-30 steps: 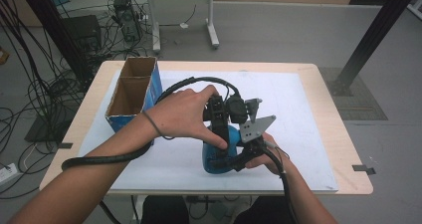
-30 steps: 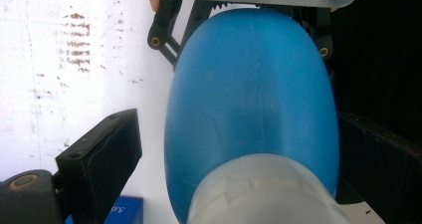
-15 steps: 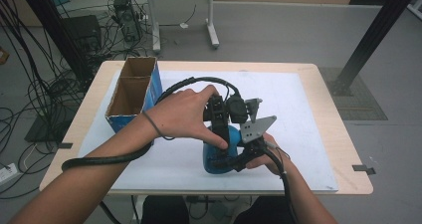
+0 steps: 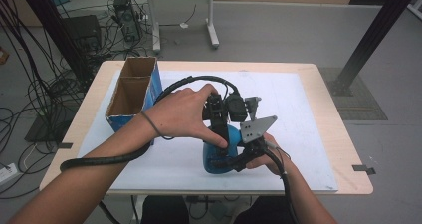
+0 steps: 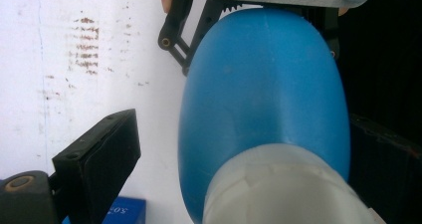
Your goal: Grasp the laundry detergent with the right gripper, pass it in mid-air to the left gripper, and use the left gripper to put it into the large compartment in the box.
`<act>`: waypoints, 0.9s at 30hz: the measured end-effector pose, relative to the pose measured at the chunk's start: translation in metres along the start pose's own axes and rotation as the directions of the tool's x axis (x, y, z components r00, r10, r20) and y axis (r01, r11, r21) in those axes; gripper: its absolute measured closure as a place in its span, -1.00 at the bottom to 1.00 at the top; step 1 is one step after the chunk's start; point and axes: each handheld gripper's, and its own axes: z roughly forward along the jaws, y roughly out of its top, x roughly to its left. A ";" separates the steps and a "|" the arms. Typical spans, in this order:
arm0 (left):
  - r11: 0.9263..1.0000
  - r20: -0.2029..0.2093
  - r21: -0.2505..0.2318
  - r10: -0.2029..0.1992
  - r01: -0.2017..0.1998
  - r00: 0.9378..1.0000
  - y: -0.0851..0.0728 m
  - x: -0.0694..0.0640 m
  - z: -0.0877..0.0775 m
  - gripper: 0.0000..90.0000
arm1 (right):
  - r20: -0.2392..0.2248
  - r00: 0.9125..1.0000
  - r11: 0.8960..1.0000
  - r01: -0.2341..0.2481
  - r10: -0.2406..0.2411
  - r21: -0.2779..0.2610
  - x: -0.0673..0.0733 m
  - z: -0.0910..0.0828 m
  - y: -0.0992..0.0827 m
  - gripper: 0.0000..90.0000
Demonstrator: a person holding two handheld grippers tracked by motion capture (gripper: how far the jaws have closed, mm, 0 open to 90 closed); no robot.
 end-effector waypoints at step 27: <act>1.000 -0.002 -0.004 0.006 -0.006 1.000 -0.001 -0.001 -0.001 -0.84 | 0.003 1.000 1.000 -0.006 0.006 -0.001 0.000 0.001 -0.001 -0.05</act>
